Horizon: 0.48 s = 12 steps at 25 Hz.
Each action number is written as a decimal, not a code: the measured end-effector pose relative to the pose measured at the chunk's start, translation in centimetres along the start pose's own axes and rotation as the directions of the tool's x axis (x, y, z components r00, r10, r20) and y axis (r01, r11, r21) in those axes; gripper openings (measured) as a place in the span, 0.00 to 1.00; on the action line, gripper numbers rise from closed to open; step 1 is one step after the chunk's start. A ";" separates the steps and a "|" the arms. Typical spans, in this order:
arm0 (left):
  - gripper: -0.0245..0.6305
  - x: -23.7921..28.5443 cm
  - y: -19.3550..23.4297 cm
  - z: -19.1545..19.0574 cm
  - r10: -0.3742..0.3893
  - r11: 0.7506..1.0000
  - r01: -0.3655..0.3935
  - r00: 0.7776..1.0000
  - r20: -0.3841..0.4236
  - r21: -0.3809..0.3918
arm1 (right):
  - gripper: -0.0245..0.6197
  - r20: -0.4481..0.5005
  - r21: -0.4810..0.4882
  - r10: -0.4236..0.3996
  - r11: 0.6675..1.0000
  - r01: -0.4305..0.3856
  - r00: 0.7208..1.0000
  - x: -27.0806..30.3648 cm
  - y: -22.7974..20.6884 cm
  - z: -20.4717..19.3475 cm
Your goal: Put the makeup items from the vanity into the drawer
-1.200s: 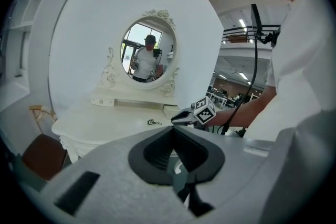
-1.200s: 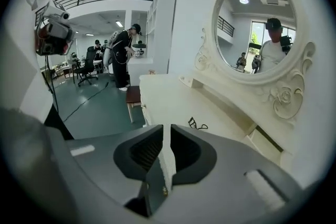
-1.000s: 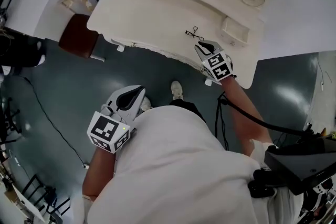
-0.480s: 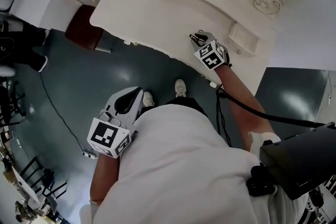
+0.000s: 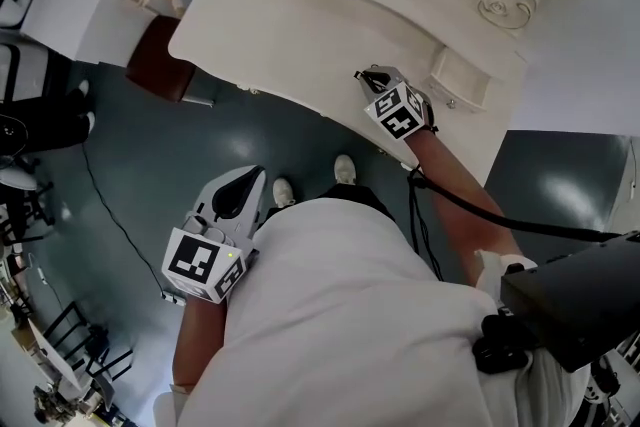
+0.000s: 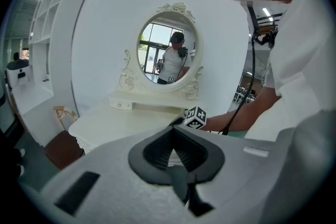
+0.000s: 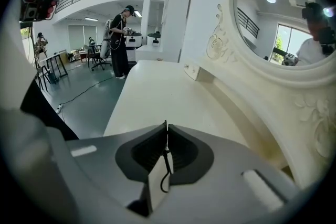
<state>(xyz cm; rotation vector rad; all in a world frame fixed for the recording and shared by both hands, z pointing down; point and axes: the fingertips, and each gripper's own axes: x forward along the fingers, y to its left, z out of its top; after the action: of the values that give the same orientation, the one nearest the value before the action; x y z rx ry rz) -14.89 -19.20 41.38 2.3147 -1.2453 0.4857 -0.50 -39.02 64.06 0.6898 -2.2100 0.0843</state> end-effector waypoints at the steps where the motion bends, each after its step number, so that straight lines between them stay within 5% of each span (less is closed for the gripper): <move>1: 0.04 0.3 -0.1 0.2 -0.008 1.000 0.008 1.000 0.000 0.006 | 0.06 0.012 0.002 0.003 1.000 -0.003 1.000 -0.6 0.1 0.4; 12: 0.04 4.2 -2.8 2.0 -0.144 0.987 0.143 0.990 0.002 0.077 | 0.06 0.100 -0.011 -0.047 0.999 0.048 0.994 -10.3 -1.6 3.2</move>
<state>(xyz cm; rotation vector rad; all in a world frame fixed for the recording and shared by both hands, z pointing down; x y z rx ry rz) -10.15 -21.80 41.24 2.4516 -1.0708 0.4833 3.64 -36.65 54.24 0.7536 -2.2861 0.0112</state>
